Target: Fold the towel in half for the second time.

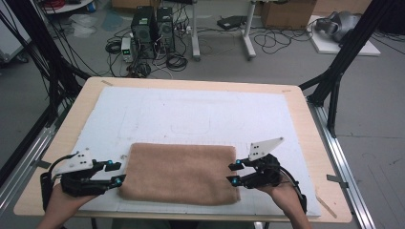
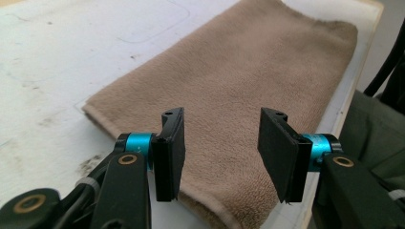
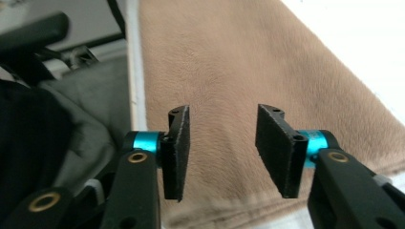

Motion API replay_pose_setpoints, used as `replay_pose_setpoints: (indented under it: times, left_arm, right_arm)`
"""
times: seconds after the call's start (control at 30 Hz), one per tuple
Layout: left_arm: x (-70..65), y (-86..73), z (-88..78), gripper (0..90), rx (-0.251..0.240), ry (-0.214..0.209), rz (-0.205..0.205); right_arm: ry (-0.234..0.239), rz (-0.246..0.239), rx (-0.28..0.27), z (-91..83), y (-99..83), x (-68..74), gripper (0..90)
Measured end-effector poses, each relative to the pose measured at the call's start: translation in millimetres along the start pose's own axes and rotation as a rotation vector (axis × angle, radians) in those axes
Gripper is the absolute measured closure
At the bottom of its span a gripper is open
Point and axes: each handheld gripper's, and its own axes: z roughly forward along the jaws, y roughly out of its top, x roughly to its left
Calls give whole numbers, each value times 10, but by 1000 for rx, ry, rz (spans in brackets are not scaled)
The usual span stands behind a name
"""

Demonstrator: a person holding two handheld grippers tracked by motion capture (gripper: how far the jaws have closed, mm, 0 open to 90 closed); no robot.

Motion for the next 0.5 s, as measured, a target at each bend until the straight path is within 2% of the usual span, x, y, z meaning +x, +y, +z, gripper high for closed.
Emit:
replay_pose_setpoints:
  times: [0.07, 0.13, 0.17, 0.2, 0.23, 0.3, 0.37, 0.5]
  left_arm:
    - [4, -17, 92, 523, 13, 4, 6]
    - [43, -32, 184, 523, 26, 27, 10]
    - [82, -36, 235, 524, 27, 42, 5]
    - [109, -35, 265, 528, 24, 49, -6]
    - [149, -30, 301, 527, 25, 56, -17]
    - [212, -22, 352, 528, 38, 65, -29]
    - [252, -25, 381, 528, 39, 83, -33]
    - [392, 13, 455, 528, 26, 151, -61]
  right_arm:
    - [-11, 6, 17, 66, -39, -25, 526]
    - [-22, 9, 23, 127, -73, -56, 514]
    - [-35, 12, 26, 147, -82, -72, 513]
    - [-74, 3, 33, 164, -84, -100, 505]
    - [-91, 6, 34, 169, -85, -122, 506]
    - [-104, 25, 32, 177, -88, -211, 510]
    - [-138, 43, 41, 182, -111, -300, 510]
    - [-210, 84, 36, 217, -122, -494, 502]
